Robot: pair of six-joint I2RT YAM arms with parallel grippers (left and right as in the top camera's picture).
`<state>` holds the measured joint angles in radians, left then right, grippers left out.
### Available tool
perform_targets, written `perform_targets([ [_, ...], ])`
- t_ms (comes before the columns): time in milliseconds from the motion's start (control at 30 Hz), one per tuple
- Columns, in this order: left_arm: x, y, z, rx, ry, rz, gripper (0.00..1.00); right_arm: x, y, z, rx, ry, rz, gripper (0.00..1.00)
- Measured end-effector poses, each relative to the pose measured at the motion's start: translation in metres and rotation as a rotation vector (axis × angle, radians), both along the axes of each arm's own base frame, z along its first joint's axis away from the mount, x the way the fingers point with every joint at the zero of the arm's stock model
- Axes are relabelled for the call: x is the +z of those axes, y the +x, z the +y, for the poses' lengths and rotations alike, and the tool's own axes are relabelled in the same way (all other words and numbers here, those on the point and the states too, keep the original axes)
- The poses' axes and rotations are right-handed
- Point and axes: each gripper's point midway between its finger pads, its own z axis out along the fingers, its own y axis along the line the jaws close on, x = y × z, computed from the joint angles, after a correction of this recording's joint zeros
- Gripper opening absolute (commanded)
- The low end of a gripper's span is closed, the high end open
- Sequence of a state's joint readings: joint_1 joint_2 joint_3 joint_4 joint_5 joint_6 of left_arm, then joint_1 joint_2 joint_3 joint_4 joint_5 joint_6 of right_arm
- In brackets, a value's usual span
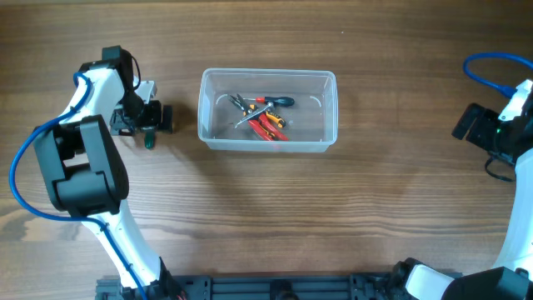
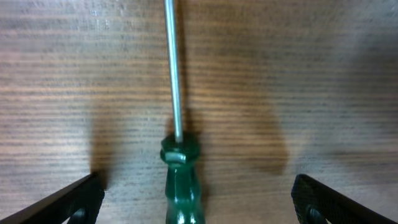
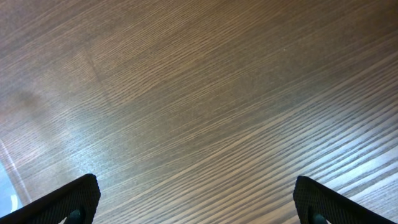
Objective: Pack container
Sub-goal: 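Lower the left gripper and close it on the green handle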
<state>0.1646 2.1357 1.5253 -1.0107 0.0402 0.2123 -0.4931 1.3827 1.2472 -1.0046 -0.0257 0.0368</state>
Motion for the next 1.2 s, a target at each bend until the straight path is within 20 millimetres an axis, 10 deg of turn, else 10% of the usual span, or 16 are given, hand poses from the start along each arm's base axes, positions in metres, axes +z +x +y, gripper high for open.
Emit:
perform_targets([
  [833, 0.000, 0.003, 0.006, 0.000, 0.034, -0.009, 0.99, 0.000, 0.000, 0.000, 0.000, 0.000, 0.000, 1.00],
  [1000, 0.000, 0.008, 0.007, 0.005, 0.038, -0.029, 0.66, 0.000, 0.000, 0.000, 0.000, 0.000, 0.000, 1.00],
  [1200, 0.000, 0.008, 0.007, 0.007, 0.038, -0.030, 0.54, 0.000, 0.000, 0.000, 0.000, 0.000, 0.000, 1.00],
])
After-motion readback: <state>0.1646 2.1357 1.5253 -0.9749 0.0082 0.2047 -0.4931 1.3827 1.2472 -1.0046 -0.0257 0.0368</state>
